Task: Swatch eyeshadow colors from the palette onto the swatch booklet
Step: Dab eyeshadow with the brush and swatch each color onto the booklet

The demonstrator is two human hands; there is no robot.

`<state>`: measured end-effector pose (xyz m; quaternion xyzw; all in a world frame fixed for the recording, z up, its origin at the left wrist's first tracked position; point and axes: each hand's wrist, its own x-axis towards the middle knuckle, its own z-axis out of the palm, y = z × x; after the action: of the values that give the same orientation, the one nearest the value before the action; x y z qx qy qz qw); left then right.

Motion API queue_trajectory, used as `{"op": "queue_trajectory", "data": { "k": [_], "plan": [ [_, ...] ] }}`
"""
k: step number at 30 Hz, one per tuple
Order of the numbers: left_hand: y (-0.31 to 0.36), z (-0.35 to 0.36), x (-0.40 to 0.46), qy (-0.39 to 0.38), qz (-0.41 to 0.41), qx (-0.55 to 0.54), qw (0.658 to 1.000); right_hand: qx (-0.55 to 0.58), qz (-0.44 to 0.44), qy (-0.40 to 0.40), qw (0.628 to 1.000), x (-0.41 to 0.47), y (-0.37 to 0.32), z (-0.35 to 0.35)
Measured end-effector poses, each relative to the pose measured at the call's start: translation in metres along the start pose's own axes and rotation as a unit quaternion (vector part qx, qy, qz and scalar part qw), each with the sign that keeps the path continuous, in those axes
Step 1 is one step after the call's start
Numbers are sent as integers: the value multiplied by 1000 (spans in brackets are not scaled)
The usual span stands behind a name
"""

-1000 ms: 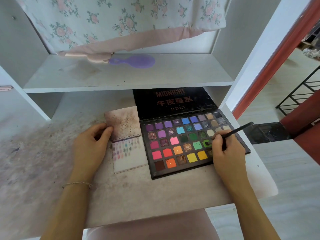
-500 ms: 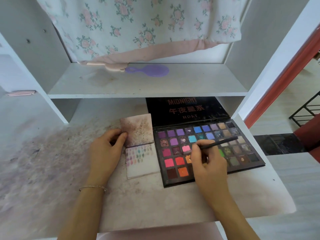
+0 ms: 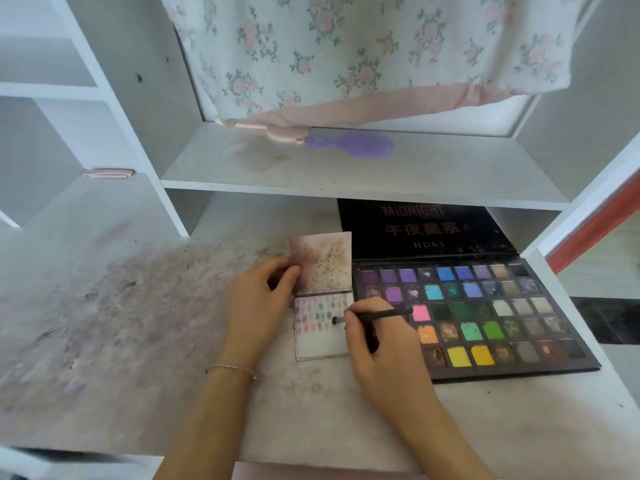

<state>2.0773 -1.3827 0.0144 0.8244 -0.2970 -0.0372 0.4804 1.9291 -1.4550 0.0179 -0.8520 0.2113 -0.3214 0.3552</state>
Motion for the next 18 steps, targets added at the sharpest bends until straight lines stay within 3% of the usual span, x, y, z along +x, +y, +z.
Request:
{"op": "queue_trajectory", "data": {
  "k": [18],
  "plan": [
    [0, 1, 0, 16, 14, -9, 1000, -35, -11, -34, 999, -1, 2, 2]
  ]
}}
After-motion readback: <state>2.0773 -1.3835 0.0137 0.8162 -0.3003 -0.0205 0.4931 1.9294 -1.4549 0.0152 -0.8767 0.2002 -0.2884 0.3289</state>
